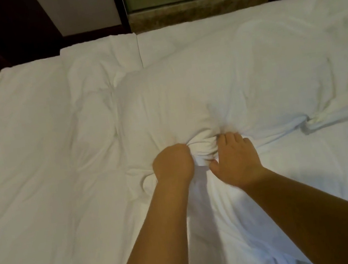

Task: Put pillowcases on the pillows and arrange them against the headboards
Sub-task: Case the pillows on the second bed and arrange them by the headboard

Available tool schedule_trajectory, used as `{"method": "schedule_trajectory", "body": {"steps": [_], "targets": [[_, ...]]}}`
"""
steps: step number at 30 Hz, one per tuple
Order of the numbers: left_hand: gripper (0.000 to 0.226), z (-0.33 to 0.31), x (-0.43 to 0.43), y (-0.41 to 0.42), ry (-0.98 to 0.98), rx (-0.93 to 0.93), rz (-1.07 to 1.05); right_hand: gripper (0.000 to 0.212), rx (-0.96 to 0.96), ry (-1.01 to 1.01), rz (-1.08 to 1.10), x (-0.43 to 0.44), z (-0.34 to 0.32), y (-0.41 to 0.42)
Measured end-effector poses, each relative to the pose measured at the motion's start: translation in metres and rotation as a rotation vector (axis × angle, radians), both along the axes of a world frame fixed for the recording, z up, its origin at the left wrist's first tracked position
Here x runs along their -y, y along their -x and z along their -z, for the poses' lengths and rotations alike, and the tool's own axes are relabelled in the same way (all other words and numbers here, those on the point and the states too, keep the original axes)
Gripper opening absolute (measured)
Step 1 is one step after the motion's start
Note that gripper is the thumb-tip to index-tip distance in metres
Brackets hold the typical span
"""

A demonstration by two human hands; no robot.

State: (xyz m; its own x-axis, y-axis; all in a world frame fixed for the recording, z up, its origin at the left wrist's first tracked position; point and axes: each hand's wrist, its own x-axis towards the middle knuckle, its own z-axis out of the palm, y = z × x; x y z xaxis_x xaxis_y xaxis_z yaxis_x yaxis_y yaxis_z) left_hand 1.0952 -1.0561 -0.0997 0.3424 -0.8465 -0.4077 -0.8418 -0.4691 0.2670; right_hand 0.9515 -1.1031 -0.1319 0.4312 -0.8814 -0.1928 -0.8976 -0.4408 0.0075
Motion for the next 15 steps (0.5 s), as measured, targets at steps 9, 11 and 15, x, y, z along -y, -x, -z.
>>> {"method": "schedule_trajectory", "body": {"steps": [9,11,15], "targets": [[0.033,-0.123,-0.044,0.047,0.320,-0.278,-0.203,0.025,0.085,0.057,0.077,0.015,-0.110,0.030],[0.038,-0.149,-0.050,0.054,0.410,-0.292,-0.284,0.024,0.080,0.070,0.013,0.019,-0.144,0.034],[0.036,-0.197,-0.076,0.056,0.606,-0.247,-0.408,0.019,0.180,0.146,-0.076,0.005,-0.210,0.034]]}}
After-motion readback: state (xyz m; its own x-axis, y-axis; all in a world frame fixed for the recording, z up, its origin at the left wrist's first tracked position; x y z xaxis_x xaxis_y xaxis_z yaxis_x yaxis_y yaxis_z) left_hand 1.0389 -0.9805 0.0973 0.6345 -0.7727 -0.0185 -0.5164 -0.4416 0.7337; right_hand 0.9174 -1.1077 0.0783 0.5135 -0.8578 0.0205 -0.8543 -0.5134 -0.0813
